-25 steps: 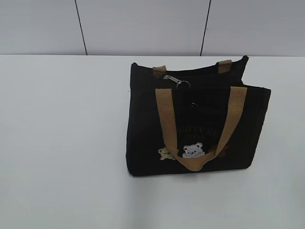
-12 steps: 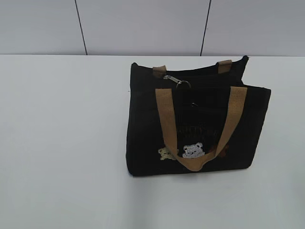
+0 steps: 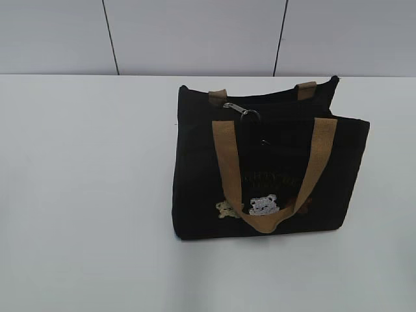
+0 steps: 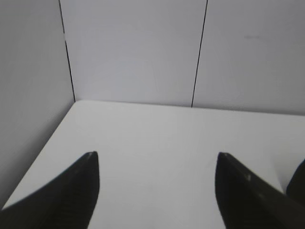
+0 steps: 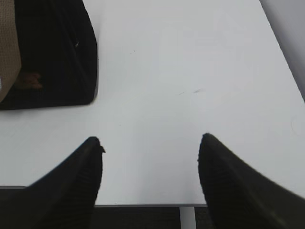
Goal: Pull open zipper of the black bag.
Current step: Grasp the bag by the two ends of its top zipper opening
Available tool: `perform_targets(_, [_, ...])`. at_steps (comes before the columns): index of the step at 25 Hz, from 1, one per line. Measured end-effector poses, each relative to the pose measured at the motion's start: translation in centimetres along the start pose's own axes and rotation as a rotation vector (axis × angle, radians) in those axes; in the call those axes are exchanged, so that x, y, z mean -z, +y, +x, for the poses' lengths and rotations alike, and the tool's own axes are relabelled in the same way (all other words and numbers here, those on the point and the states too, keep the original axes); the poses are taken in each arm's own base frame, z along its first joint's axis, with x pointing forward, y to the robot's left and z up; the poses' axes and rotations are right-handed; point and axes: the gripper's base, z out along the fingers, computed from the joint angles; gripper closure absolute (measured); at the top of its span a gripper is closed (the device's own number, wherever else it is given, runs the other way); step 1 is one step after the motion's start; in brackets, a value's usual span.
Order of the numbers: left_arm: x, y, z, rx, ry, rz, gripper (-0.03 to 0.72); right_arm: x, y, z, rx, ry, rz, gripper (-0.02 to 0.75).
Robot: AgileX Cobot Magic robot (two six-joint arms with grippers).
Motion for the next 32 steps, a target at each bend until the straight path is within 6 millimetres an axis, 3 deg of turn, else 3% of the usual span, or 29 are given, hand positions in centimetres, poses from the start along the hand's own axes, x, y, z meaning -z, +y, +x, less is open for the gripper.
perform_targets(4, [-2.3,0.0,-1.7,0.0,-0.037,0.001,0.137,0.0,0.0,0.0,0.0,0.0,0.0,0.257])
perform_targets(8, [-6.1,-0.1,-3.0,-0.005,-0.013,0.0,0.157,0.0,0.0,0.0,0.0,-0.001,0.0,0.257])
perform_targets(12, [-11.4,-0.1,-4.1,-0.04,-0.068,-0.002,0.181,0.0,0.0,0.0,0.001,-0.001,0.0,0.257])
perform_targets(16, [-17.5,-0.2,-3.9,-0.053,-0.125,0.006,0.197,0.0,0.0,0.0,0.001,-0.001,0.0,0.257])
perform_targets(19, [-22.2,-0.8,-2.4,-0.056,-0.135,0.039,0.199,0.0,0.0,0.0,0.001,-0.001,0.0,0.257])
perform_targets(24, [-27.1,-3.8,0.7,-0.037,-0.157,0.202,0.206,0.0,0.0,0.0,0.002,-0.001,0.0,0.257])
perform_targets(27, [-28.8,-5.9,3.0,-0.027,-0.151,0.374,0.209,0.0,0.0,0.0,0.002,-0.001,0.0,0.257])
perform_targets(32, [-30.1,-8.1,6.4,-0.038,-0.117,0.644,0.211,0.0,0.0,0.0,0.002,-0.001,0.0,0.257])
